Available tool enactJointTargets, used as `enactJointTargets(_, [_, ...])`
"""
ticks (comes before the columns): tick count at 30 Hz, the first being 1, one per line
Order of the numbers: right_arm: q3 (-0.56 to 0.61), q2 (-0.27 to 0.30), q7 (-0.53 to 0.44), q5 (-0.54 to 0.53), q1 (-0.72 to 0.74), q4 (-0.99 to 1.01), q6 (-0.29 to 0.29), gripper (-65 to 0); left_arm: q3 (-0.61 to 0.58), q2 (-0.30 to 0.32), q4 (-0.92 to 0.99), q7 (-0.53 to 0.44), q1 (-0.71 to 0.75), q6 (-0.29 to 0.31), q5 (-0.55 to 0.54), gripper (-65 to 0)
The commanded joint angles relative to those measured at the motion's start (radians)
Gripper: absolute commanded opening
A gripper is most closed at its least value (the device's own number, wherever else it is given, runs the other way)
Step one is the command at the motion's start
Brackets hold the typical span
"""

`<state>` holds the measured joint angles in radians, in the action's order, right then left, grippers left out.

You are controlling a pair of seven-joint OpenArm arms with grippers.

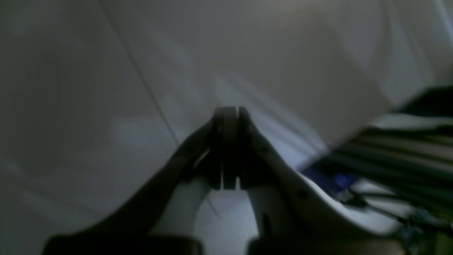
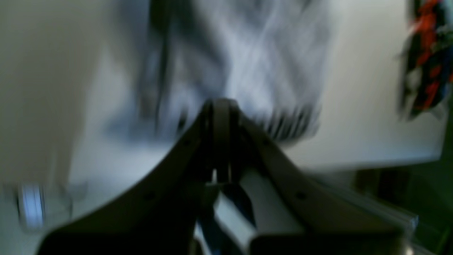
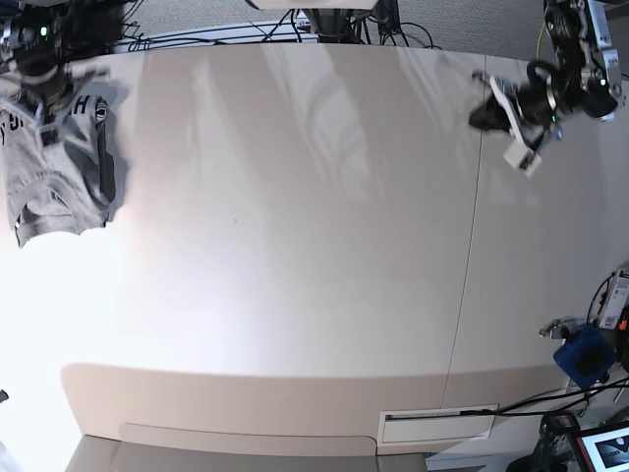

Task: Fold the T-shirt properly

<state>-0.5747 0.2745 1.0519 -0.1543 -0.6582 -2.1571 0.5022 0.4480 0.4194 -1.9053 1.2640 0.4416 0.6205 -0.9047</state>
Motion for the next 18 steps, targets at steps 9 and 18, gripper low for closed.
enactJointTargets(9, [-0.009,0.058,0.179,-0.239,-0.207,0.123,0.196,-65.0,0.007,0.097,0.154,-0.008,0.257,0.035,-0.063,-65.0])
enactJointTargets(18, [0.088,0.193,0.296,-0.542,-0.241,0.496,0.196,-65.0,0.006,0.113,0.507,-0.134,0.455,0.035,-0.204,-62.4])
